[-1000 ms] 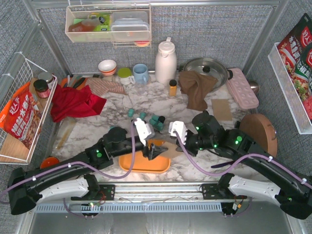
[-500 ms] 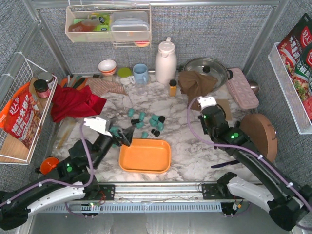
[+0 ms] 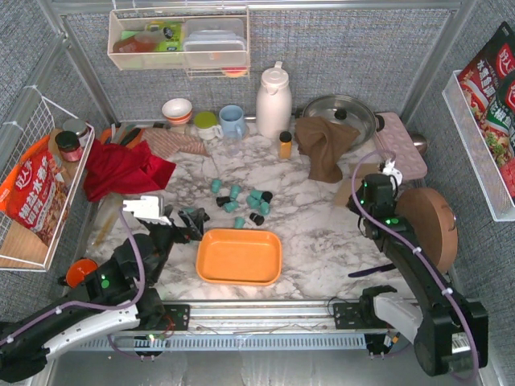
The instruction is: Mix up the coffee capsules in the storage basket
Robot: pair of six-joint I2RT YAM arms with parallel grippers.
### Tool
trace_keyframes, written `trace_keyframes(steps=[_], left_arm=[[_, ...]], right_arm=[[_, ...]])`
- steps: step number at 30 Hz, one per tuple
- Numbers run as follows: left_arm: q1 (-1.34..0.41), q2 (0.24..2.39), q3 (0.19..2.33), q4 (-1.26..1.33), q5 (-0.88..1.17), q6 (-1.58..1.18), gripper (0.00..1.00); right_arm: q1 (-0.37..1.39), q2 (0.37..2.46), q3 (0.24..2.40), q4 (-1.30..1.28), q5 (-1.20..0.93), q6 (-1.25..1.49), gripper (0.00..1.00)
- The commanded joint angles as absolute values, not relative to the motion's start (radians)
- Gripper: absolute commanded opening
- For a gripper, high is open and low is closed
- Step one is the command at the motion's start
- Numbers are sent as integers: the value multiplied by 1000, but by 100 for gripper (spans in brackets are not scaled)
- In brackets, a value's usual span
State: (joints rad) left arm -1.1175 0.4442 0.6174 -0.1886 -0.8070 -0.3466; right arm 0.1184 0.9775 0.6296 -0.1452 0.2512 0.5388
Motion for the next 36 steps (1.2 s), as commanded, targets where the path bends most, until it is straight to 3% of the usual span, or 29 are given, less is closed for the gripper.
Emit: trace_keyframes(steps=[1, 5, 7, 9, 12, 14, 16, 20, 27, 36], left_arm=[[-1118, 455, 602, -180, -821, -377, 99], [-1118, 471, 596, -176, -815, -386, 99], [-1119, 479, 595, -176, -811, -389, 99], [-1118, 484, 595, -176, -806, -392, 99], [-1119, 489, 593, -175, -807, -396, 99], [-1118, 493, 592, -171, -812, -395, 99], [-1118, 499, 592, -170, -821, -396, 99], [-1119, 520, 593, -175, -830, -405, 99], [-1116, 579, 594, -157, -844, -421, 99], [-1114, 688, 632, -291, -850, -567, 99]], right_arm=[[64, 1044, 650, -8, 140, 698, 0], [-2, 1108, 668, -38, 154, 730, 0], [-54, 1127, 671, -67, 144, 737, 25], [-87, 1133, 669, -87, 124, 720, 40], [-99, 1129, 685, -142, 160, 681, 74], [-98, 1133, 716, -190, 182, 634, 87], [-97, 1137, 753, -247, 202, 575, 93], [-70, 1095, 808, -296, 267, 489, 99], [90, 1051, 951, -386, 345, 273, 98], [421, 1067, 1051, -541, 210, 210, 84]])
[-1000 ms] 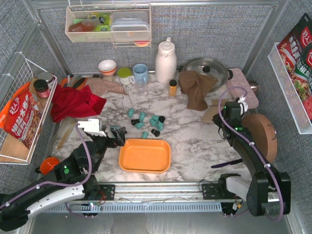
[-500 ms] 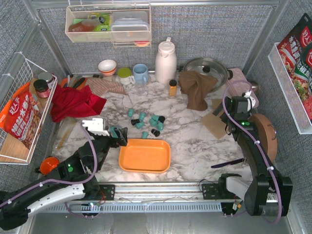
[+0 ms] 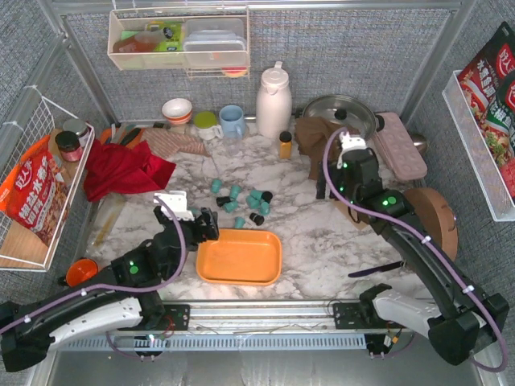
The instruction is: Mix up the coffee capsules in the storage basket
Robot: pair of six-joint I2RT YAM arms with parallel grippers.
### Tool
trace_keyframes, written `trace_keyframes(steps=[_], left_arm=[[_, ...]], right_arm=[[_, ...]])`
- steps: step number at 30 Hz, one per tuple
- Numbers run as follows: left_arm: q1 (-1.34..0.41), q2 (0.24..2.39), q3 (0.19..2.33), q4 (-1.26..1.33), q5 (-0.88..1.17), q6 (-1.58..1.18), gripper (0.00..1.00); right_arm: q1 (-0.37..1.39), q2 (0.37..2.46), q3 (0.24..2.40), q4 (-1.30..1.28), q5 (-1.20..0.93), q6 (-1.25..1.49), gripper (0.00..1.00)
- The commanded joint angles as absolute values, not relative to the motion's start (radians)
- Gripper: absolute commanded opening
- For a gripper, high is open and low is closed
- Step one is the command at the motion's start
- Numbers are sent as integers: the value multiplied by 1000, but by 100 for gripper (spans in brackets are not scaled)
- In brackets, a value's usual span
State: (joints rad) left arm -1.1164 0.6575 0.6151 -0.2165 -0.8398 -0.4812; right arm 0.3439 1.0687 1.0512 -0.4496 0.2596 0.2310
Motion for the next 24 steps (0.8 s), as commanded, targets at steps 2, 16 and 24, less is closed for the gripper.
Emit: trace_keyframes(steps=[2, 16, 24], left_arm=[[-1107, 708, 635, -324, -830, -606, 99], [-1039, 742, 557, -366, -762, -737, 99], [-1023, 688, 511, -368, -731, -765, 99]], right_arm=[[483, 1061, 1024, -557, 190, 242, 81], [892, 1130, 813, -451, 212, 433, 72], [1004, 1293, 794, -287, 261, 509, 53]])
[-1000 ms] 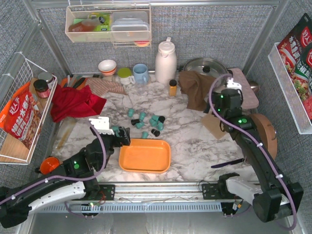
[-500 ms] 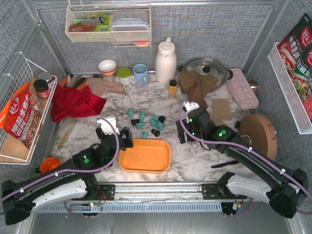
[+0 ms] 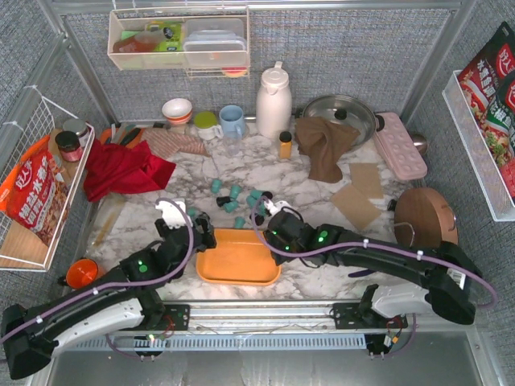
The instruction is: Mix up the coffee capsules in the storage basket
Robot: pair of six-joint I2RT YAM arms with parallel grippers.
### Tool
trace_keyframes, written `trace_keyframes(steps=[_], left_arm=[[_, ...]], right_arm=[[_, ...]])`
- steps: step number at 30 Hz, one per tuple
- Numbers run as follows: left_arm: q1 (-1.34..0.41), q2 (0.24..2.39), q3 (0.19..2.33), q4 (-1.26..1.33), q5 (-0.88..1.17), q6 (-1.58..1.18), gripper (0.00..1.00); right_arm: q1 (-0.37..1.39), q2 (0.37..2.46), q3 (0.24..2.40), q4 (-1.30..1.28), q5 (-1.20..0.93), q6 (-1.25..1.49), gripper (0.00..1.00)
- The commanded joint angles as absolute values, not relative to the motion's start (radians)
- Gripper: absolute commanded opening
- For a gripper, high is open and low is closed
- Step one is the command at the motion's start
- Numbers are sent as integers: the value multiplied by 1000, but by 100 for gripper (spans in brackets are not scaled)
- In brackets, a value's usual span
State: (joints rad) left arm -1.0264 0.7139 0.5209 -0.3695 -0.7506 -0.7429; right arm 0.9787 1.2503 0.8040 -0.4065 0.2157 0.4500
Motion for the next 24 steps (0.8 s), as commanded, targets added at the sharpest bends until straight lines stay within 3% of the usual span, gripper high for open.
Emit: trace_keyframes(steps=[1, 8, 14, 20, 24], left_arm=[[-1022, 678, 506, -368, -731, -767, 99], [-1020, 644, 492, -378, -734, -762, 99], [-1021, 642, 481, -364, -750, -752, 99], [-1019, 631, 471, -346, -759, -746, 99], [-1019, 630, 469, -342, -763, -743, 99]], right_arm=[[1006, 1306, 791, -272, 268, 517, 49], [1009, 1358, 787, -285, 342, 556, 41], [1009, 1357, 785, -334, 346, 558, 14], [1001, 1327, 772, -395, 384, 568, 10], [982, 1265, 729, -415, 432, 602, 0]])
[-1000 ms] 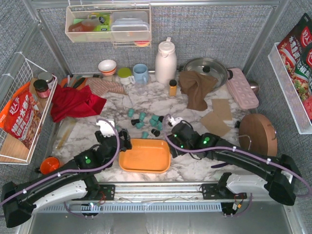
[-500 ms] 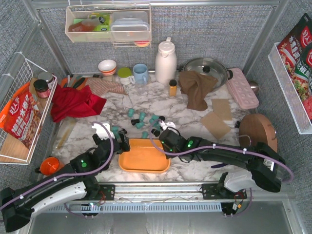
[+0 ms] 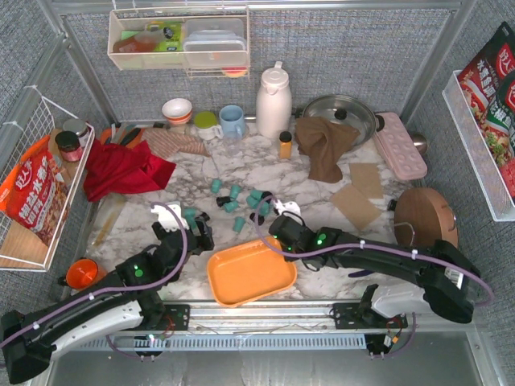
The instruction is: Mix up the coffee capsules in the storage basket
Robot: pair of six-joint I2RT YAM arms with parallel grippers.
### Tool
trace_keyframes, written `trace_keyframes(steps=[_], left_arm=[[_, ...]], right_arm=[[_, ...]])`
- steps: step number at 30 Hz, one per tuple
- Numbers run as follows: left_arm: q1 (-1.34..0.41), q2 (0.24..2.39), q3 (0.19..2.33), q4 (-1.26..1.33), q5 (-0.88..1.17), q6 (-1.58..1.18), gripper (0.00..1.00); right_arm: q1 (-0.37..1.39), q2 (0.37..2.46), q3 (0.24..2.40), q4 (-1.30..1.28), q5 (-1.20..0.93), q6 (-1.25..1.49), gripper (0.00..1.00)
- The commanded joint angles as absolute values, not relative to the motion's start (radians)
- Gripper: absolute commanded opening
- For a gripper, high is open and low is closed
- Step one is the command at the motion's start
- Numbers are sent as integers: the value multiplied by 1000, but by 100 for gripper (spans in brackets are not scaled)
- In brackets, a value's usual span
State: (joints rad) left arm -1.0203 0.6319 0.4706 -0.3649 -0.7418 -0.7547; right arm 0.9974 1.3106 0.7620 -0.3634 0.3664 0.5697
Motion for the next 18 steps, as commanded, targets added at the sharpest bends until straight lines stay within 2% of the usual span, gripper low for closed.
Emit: trace_keyframes(steps=[1, 11, 18], left_arm=[[-1019, 631, 469, -341, -765, -740, 99], [-1014, 651, 469, -310, -762, -724, 99], [-995, 745, 475, -223, -723, -693, 99]], right_arm=[[973, 1246, 716, -416, 434, 609, 0], [911, 1068, 581, -466, 454, 693, 0], [887, 970, 538, -477, 493, 730, 0]])
